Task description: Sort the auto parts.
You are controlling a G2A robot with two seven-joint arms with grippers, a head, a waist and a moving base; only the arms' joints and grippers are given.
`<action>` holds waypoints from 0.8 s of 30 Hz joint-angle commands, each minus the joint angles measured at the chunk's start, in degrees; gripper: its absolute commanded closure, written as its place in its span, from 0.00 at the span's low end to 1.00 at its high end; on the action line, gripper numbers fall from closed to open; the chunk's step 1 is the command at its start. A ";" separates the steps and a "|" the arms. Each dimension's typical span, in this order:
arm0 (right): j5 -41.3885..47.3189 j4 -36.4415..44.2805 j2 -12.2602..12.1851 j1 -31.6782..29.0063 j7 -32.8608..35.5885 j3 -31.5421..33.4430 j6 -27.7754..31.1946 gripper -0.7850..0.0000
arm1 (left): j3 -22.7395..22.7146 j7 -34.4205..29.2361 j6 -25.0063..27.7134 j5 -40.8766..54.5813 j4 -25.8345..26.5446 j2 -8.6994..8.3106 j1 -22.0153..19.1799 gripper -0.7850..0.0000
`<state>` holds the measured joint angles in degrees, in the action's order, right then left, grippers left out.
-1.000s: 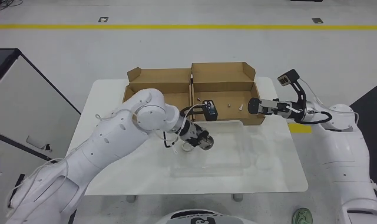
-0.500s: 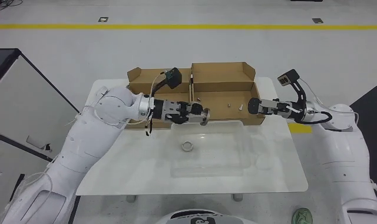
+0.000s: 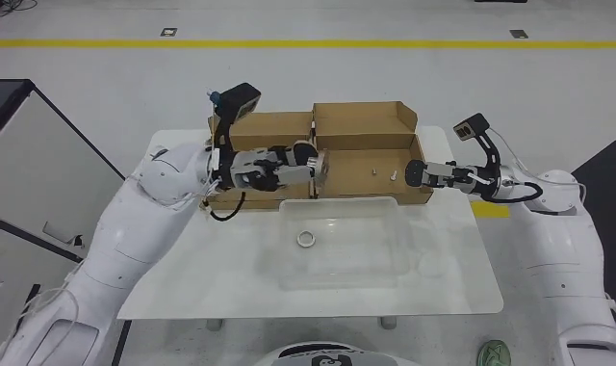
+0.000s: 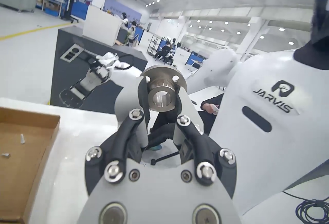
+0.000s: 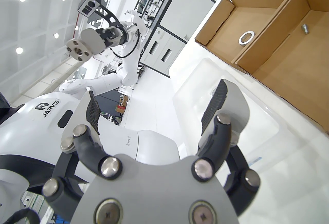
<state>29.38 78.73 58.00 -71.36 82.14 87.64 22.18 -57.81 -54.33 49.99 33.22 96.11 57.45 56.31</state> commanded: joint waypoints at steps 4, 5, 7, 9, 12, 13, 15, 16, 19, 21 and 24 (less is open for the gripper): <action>0.00 0.00 0.00 0.00 0.00 0.00 0.00 0.00 | 1.57 2.14 2.12 7.02 3.21 -1.21 -1.19 1.00; 0.00 0.00 0.00 0.00 0.00 0.00 0.00 0.00 | 1.83 2.54 2.52 8.38 3.70 -1.45 -1.45 1.00; 0.00 0.00 0.00 0.00 0.00 0.00 0.00 0.00 | 2.37 3.10 3.08 10.01 4.58 -1.96 -1.93 1.00; 0.00 0.00 0.00 0.00 0.00 0.00 0.00 0.00 | 3.09 3.76 3.75 11.82 5.91 -2.42 -2.35 1.00; 0.00 0.00 0.00 0.00 0.00 0.00 0.00 0.00 | 4.22 4.85 4.84 14.09 7.64 -3.10 -2.84 1.00; 0.00 0.00 0.00 0.00 0.00 0.00 0.00 0.00 | 4.58 5.24 5.23 14.78 7.92 -3.31 -3.00 1.00; 0.00 0.00 0.00 0.00 0.00 0.00 0.00 0.00 | 5.57 6.29 6.29 16.63 9.58 -3.64 -3.43 1.00; 0.00 0.00 0.00 0.00 0.00 0.00 0.00 0.00 | 5.99 6.67 6.67 17.17 9.71 -3.82 -3.68 1.00; 0.00 0.00 0.00 0.00 0.00 0.00 0.00 0.00 | 7.14 8.01 8.01 18.19 10.17 -4.33 -4.43 1.00; 0.00 0.00 0.00 0.00 0.00 0.00 0.00 0.00 | 7.52 8.01 8.01 18.50 9.85 -4.67 -4.82 1.00; 0.00 0.00 0.00 0.00 0.00 0.00 0.00 0.00 | 7.71 8.01 8.01 17.05 8.62 -5.19 -5.13 1.00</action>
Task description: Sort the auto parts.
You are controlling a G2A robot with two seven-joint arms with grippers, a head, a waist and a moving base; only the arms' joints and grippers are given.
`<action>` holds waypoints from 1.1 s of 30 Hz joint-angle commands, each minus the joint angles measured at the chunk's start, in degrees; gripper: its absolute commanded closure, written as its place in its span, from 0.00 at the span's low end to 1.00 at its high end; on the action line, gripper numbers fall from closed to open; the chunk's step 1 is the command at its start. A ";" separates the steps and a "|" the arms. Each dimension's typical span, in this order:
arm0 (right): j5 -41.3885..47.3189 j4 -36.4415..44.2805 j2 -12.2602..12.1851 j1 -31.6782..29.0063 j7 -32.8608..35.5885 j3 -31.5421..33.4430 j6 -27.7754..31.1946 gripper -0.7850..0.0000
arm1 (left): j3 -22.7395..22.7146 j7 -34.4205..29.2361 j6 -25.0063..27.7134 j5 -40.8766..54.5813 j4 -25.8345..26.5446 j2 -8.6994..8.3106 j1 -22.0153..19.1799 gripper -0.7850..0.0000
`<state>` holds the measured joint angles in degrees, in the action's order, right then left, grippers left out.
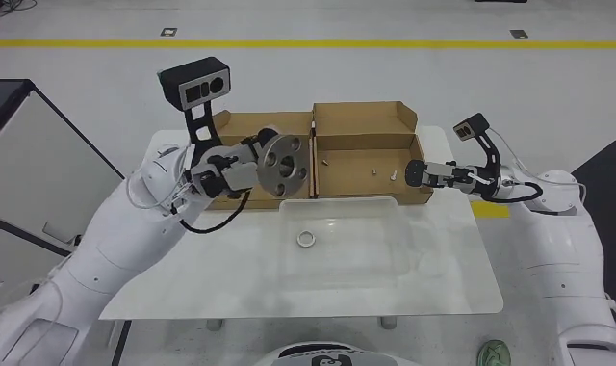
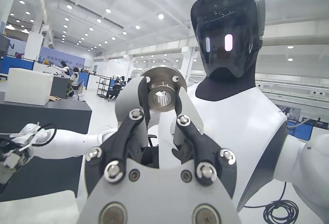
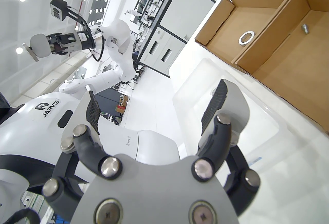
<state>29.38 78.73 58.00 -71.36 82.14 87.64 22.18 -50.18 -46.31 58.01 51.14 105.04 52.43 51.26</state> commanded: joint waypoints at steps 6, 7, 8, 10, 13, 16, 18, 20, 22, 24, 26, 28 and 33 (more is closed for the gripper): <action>0.00 0.00 0.00 0.00 0.00 0.00 0.00 0.00 | -0.34 0.00 -0.01 -6.69 -3.87 -1.36 -0.16 1.00; 0.00 0.00 0.00 0.00 0.00 0.00 0.00 0.00 | -0.56 0.01 -0.01 -8.33 -4.47 -1.60 -0.18 1.00; 0.00 0.00 0.00 0.00 0.00 0.00 0.00 0.00 | -0.71 0.01 -0.01 -9.20 -4.62 -1.77 -0.09 1.00; 0.00 0.00 0.00 0.00 0.00 0.00 0.00 0.00 | -1.41 0.02 -0.01 -11.13 -5.70 -2.10 0.15 1.00; 0.00 0.00 0.00 0.00 0.00 0.00 0.00 0.00 | -2.52 0.02 -0.01 -12.32 -6.31 -2.35 0.84 1.00; 0.00 0.00 0.00 0.00 0.00 0.00 0.00 0.00 | -3.59 0.02 -0.01 -13.13 -6.21 -2.41 1.62 1.00; 0.00 0.00 0.00 0.00 0.00 0.00 0.00 0.00 | -3.96 0.02 -0.01 -13.07 -6.09 -2.40 2.05 1.00; 0.00 0.00 0.00 0.00 0.00 0.00 0.00 0.00 | -3.85 -0.01 -0.04 -14.73 -6.93 -2.56 2.24 1.00; 0.00 0.00 0.00 0.00 0.00 0.00 0.00 0.00 | -3.85 -0.01 -0.04 -14.73 -6.93 -2.56 2.24 1.00; 0.00 0.00 0.00 0.00 0.00 0.00 0.00 0.00 | -3.85 -0.01 -0.04 -14.73 -6.93 -2.56 2.24 1.00; 0.00 0.00 0.00 0.00 0.00 0.00 0.00 0.00 | -3.85 -0.01 -0.04 -14.73 -6.93 -2.56 2.24 1.00; 0.00 0.00 0.00 0.00 0.00 0.00 0.00 0.00 | -3.85 -0.01 -0.04 -14.73 -6.93 -2.56 2.24 1.00; 0.00 0.00 0.00 0.00 0.00 0.00 0.00 0.00 | -5.50 6.60 -0.01 -11.78 -5.00 -1.83 3.72 1.00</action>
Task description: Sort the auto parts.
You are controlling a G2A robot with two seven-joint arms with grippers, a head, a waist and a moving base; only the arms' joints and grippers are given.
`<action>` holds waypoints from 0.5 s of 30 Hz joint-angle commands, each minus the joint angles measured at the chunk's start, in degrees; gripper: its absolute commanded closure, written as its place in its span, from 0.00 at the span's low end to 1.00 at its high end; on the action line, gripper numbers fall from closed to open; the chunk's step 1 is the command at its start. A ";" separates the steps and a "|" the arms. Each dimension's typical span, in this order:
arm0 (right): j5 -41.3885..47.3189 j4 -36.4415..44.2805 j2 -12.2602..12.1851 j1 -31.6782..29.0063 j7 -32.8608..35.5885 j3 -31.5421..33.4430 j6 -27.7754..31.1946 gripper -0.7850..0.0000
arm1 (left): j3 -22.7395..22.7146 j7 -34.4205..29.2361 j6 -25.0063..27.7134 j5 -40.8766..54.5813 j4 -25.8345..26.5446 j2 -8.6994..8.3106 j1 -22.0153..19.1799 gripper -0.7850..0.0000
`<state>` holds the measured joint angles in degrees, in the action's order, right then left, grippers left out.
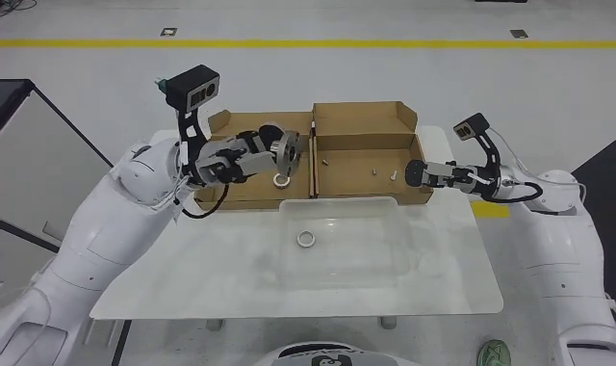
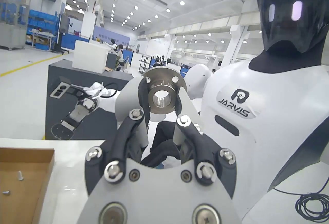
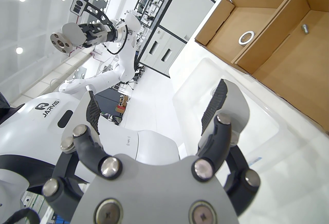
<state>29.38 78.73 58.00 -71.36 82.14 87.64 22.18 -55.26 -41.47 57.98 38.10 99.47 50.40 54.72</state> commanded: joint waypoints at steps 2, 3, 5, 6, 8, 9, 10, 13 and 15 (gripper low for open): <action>0.00 0.00 0.00 0.00 0.00 0.00 0.00 0.00 | -0.96 2.71 0.02 3.38 1.48 0.63 0.87 1.00; 0.00 0.00 0.00 0.00 0.00 0.00 0.00 0.00 | -1.40 3.31 0.02 4.89 1.89 0.89 1.16 1.00; 0.00 0.00 0.00 0.00 0.00 0.00 0.00 0.00 | -2.08 3.08 0.02 7.41 2.31 1.38 1.77 1.00; 0.00 0.00 0.00 0.00 0.00 0.00 0.00 0.00 | -2.46 2.95 0.02 8.88 2.60 1.66 2.08 1.00; 0.00 0.00 0.00 0.00 0.00 0.00 0.00 0.00 | -2.82 1.96 0.02 12.61 3.07 2.24 2.80 1.00; 0.00 0.00 0.00 0.00 0.00 0.00 0.00 0.00 | -3.05 1.05 0.02 14.35 3.23 2.53 3.03 1.00; 0.00 0.00 0.00 0.00 0.00 0.00 0.00 0.00 | -3.23 0.28 0.02 16.64 3.37 2.85 3.32 1.00; 0.00 0.00 0.00 0.00 0.00 0.00 0.00 0.00 | -3.87 -3.51 0.02 21.90 3.12 3.76 3.92 1.00; 0.00 0.00 0.00 0.00 0.00 0.00 0.00 0.00 | -3.87 -4.81 0.02 24.42 3.23 4.31 4.10 1.00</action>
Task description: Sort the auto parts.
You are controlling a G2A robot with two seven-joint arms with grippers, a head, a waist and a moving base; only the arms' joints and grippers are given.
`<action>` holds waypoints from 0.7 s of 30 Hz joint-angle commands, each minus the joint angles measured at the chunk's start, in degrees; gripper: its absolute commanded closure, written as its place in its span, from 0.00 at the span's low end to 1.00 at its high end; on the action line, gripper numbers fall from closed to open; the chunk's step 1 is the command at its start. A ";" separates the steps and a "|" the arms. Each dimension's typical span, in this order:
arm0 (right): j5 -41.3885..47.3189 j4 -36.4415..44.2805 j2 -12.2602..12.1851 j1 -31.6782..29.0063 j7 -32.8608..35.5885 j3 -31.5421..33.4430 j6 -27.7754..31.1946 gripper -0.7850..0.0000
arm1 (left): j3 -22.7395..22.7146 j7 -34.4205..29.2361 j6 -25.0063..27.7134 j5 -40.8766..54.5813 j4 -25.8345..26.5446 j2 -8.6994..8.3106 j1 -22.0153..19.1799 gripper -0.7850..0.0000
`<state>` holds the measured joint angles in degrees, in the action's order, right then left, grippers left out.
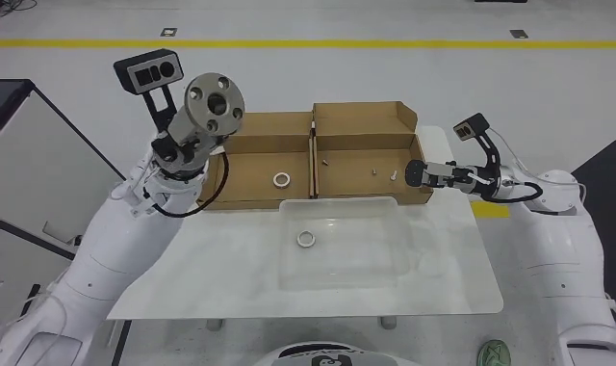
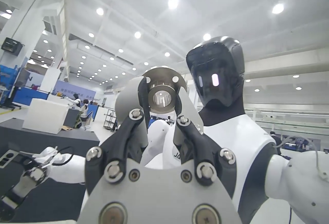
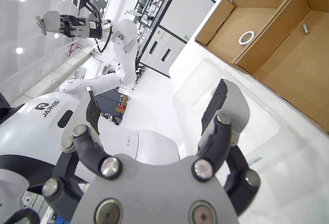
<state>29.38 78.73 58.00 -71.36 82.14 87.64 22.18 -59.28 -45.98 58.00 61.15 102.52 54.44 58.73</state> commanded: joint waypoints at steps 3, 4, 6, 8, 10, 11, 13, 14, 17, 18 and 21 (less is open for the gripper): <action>0.00 0.00 0.00 0.00 0.00 0.00 0.00 0.00 | 0.40 -1.08 -0.77 2.43 0.74 0.83 -0.04 1.00; 0.00 0.00 0.00 0.00 0.00 0.00 0.00 0.00 | 0.31 -1.30 -0.99 2.55 0.74 0.98 0.04 1.00; 0.00 0.00 0.00 0.00 0.00 0.00 0.00 0.00 | 0.28 -2.06 -1.75 3.39 1.36 1.31 0.19 1.00; 0.00 0.00 0.00 0.00 0.00 0.00 0.00 0.00 | 0.03 -2.85 -2.53 4.54 2.05 1.65 0.39 1.00; 0.00 0.00 0.00 0.00 0.00 0.00 0.00 0.00 | -0.29 -3.64 -3.33 7.02 2.73 2.08 0.80 1.00; 0.00 0.00 0.00 0.00 0.00 0.00 0.00 0.00 | -0.57 -4.33 -4.02 7.95 2.99 2.30 0.91 1.00; 0.00 0.00 0.00 0.00 0.00 0.00 0.00 0.00 | -1.44 -5.63 -5.32 9.84 2.95 2.78 1.24 1.00; 0.00 0.00 0.00 0.00 0.00 0.00 0.00 0.00 | -2.08 -6.34 -6.03 9.74 2.62 2.99 1.34 1.00; 0.00 0.00 0.00 0.00 0.00 0.00 0.00 0.00 | -3.76 -7.30 -6.98 7.60 1.46 3.63 1.88 1.00; 0.00 0.00 0.00 0.00 0.00 0.00 0.00 0.00 | -4.47 -7.52 -7.20 5.38 0.90 3.78 1.83 1.00; 0.00 0.00 0.00 0.00 0.00 0.00 0.00 0.00 | -5.42 -6.89 -6.57 0.13 -0.07 4.25 2.29 1.00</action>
<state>29.38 78.73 58.00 -71.36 82.14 87.64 22.18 -64.43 -53.17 51.14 63.51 102.77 58.56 60.91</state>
